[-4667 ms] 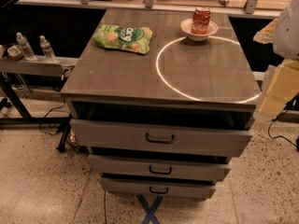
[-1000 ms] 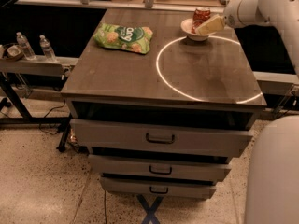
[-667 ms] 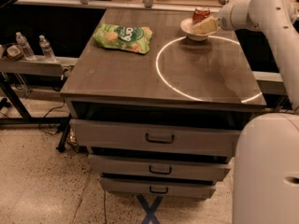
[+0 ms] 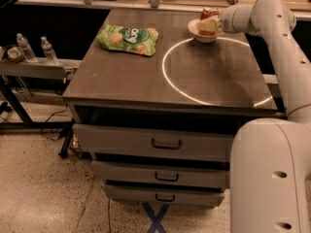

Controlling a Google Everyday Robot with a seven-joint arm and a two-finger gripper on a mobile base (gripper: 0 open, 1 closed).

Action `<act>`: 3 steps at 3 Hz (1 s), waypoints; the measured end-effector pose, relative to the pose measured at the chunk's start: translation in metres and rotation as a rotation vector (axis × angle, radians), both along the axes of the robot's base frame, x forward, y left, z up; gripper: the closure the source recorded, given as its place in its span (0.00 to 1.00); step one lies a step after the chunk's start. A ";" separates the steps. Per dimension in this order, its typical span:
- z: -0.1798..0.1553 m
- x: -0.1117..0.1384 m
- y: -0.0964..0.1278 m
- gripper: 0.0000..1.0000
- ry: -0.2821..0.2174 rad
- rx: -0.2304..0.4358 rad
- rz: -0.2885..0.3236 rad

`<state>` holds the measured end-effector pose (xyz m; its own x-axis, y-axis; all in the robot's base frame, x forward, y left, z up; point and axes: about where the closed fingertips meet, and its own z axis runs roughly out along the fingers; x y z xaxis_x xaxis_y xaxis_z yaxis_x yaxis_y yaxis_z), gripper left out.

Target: Pick coke can from paper bowl and place on counter

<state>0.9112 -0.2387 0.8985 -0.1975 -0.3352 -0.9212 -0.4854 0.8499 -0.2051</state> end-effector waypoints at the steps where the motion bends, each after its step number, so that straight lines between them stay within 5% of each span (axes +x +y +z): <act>1: -0.005 0.001 0.009 0.56 0.012 0.029 0.028; 2: 0.021 -0.014 0.034 0.88 -0.028 0.052 0.137; 3: 0.058 -0.031 0.053 1.00 -0.112 0.033 0.239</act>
Offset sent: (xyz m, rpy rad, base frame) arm -0.0257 0.0440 0.0345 0.0456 -0.0603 0.2321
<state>0.8799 -0.1853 0.9569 -0.0125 -0.3296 -0.9440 -0.6492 0.7207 -0.2431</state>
